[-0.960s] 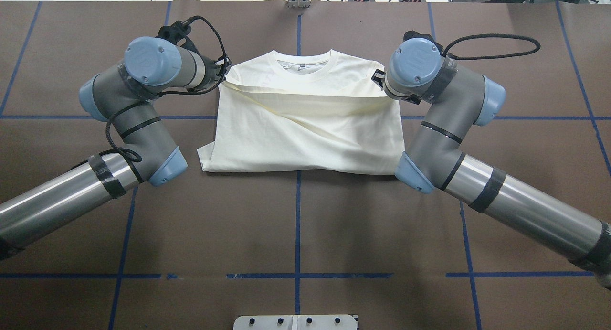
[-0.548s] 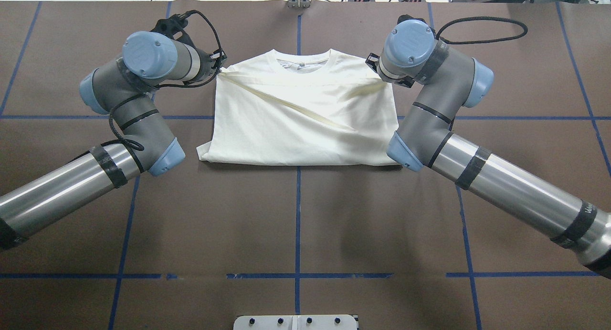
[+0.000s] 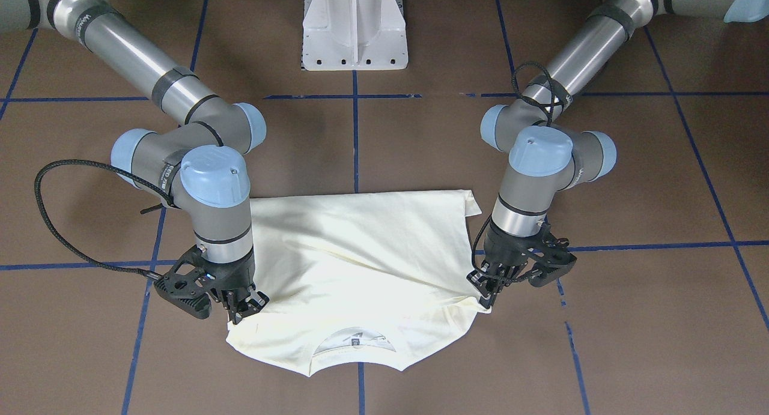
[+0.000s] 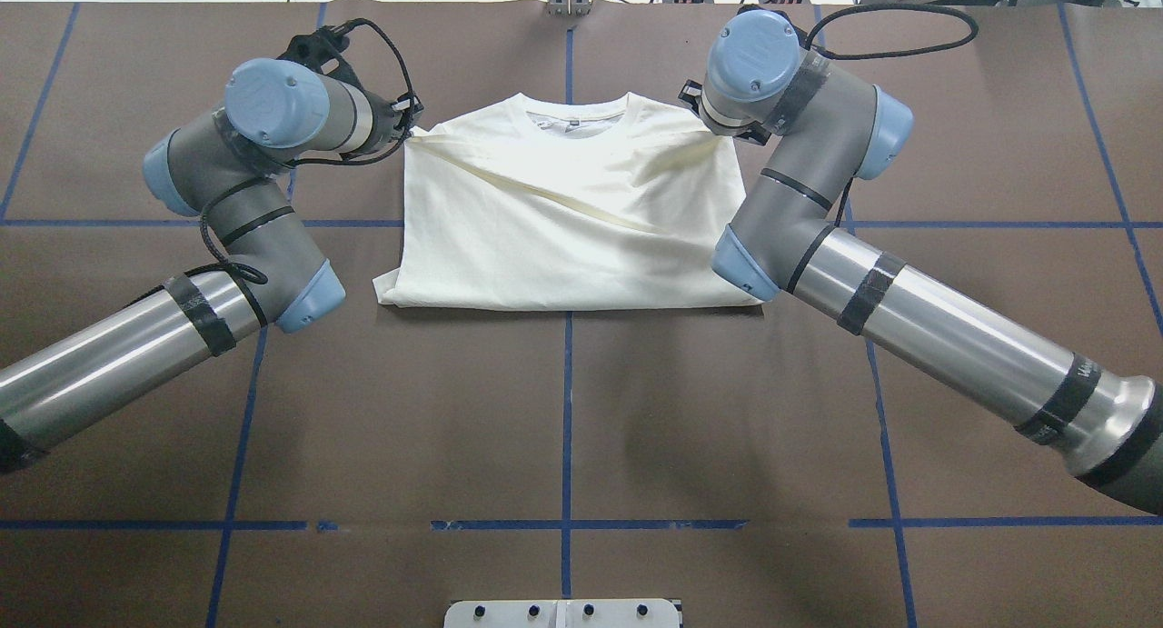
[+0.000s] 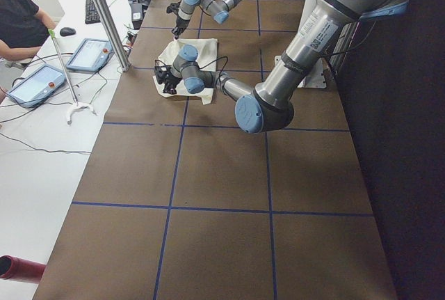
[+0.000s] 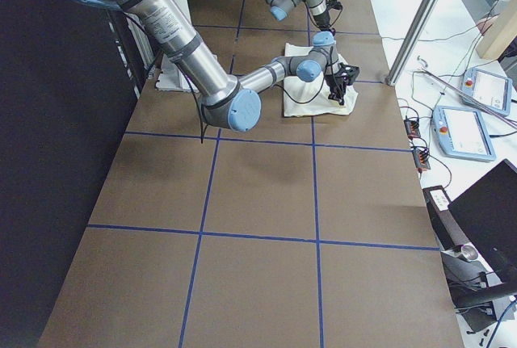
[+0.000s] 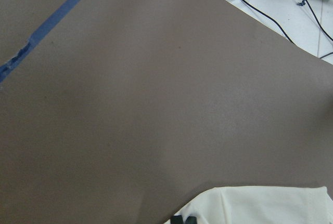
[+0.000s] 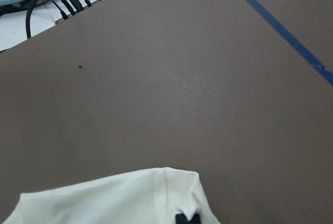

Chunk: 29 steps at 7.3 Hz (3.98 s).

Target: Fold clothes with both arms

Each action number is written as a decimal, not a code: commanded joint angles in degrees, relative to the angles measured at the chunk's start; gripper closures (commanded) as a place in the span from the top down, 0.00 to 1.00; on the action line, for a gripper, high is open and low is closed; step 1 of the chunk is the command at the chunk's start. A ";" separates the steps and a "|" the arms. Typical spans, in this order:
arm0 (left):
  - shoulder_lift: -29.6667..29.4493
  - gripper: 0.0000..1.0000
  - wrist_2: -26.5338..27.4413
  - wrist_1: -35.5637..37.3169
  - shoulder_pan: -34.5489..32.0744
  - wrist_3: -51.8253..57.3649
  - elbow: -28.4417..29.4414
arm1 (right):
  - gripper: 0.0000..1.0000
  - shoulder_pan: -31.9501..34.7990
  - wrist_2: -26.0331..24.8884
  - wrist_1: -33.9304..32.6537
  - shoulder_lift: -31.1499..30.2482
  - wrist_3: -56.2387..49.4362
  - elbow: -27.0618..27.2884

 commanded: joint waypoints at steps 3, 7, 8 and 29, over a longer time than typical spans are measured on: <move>0.82 0.51 -0.61 -0.27 -1.39 5.37 -0.20 | 0.50 0.05 0.37 0.19 0.94 0.19 -1.49; 2.83 0.45 -6.22 -9.97 -1.74 5.11 -2.31 | 0.60 -2.56 6.26 -0.51 -14.54 3.95 22.58; 3.71 0.46 -6.23 -10.46 -1.74 5.02 -2.83 | 0.64 -4.42 5.82 0.01 -19.22 6.76 26.59; 6.97 0.45 -5.53 -10.55 -4.82 4.84 -8.73 | 0.00 -22.65 6.08 -0.43 -41.44 12.68 54.67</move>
